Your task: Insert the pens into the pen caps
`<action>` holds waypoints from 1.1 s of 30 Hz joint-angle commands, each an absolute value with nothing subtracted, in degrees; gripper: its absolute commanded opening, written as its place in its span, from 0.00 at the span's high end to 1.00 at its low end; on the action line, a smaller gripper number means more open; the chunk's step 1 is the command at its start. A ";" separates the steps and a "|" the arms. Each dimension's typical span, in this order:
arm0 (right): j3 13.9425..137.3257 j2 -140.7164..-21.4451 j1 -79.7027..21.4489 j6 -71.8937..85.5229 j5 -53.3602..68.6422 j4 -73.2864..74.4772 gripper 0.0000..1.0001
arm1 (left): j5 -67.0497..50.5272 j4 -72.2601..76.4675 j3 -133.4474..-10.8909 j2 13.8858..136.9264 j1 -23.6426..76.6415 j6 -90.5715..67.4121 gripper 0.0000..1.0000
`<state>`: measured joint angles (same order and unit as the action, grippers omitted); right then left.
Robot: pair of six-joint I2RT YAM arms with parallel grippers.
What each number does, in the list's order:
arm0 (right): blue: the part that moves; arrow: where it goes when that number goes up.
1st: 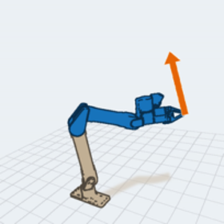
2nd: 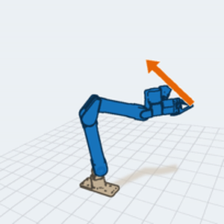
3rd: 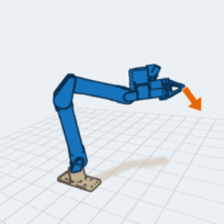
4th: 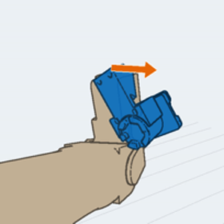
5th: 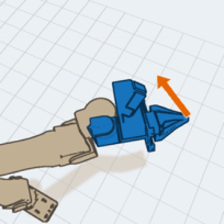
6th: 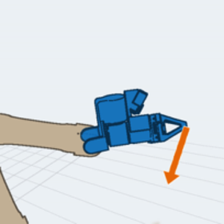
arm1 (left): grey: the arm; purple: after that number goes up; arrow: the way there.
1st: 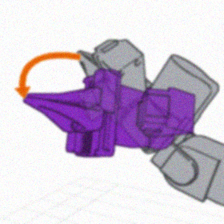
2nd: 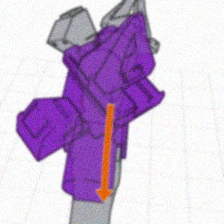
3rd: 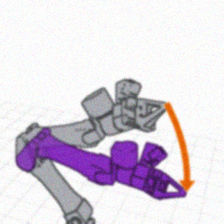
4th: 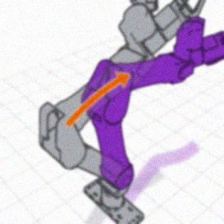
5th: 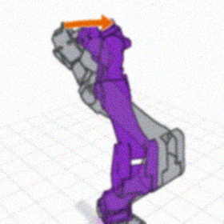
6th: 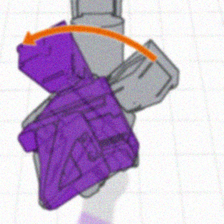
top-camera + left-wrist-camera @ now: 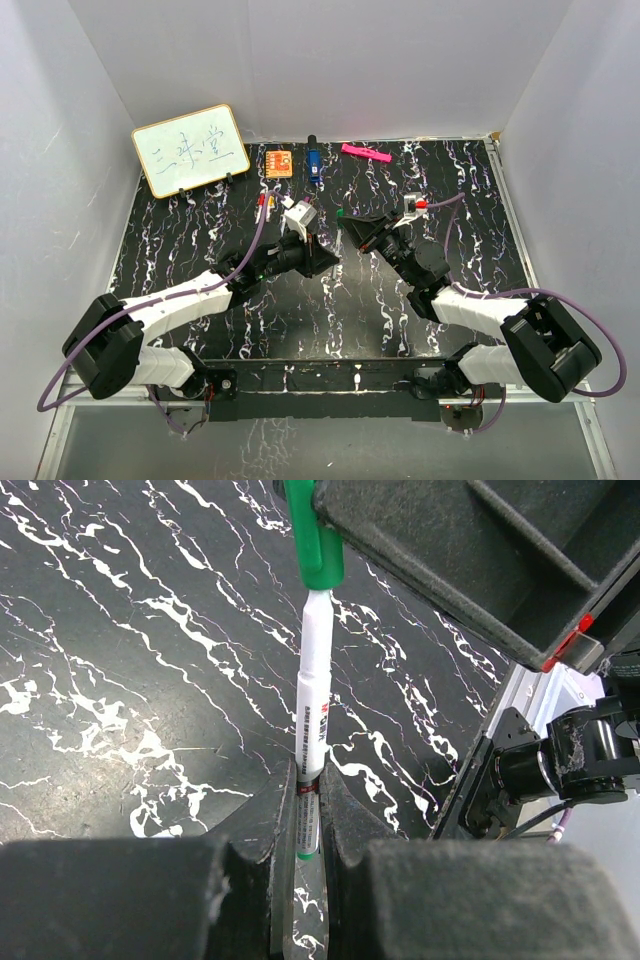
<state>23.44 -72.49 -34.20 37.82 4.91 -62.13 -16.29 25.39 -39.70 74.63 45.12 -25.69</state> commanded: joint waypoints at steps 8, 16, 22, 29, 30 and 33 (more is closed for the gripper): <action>24.36 -72.38 -35.17 36.71 5.81 -65.13 1.00 | -15.29 30.37 -41.60 73.51 45.35 -27.50 1.00; 23.74 -71.72 -35.74 35.50 6.18 -65.17 1.00 | -14.24 35.14 -41.76 72.99 45.36 -32.15 1.00; 23.55 -71.08 -35.79 33.28 7.55 -63.60 1.00 | -13.10 40.46 -41.62 72.34 45.30 -36.67 1.00; 23.09 -70.13 -35.92 32.68 7.84 -60.69 1.00 | -12.11 43.73 -42.34 71.84 45.24 -38.61 1.00; 23.22 -69.94 -35.92 32.65 7.34 -59.60 1.00 | -11.74 44.03 -42.39 71.80 45.19 -38.53 1.00; 24.35 -69.78 -36.10 30.80 7.56 -55.64 1.00 | -10.65 45.10 -42.38 71.68 44.78 -38.56 1.00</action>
<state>23.46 -70.28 -35.24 34.15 5.69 -63.00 -13.89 35.11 -39.72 74.61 45.25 -38.00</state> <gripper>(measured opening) 0.119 0.058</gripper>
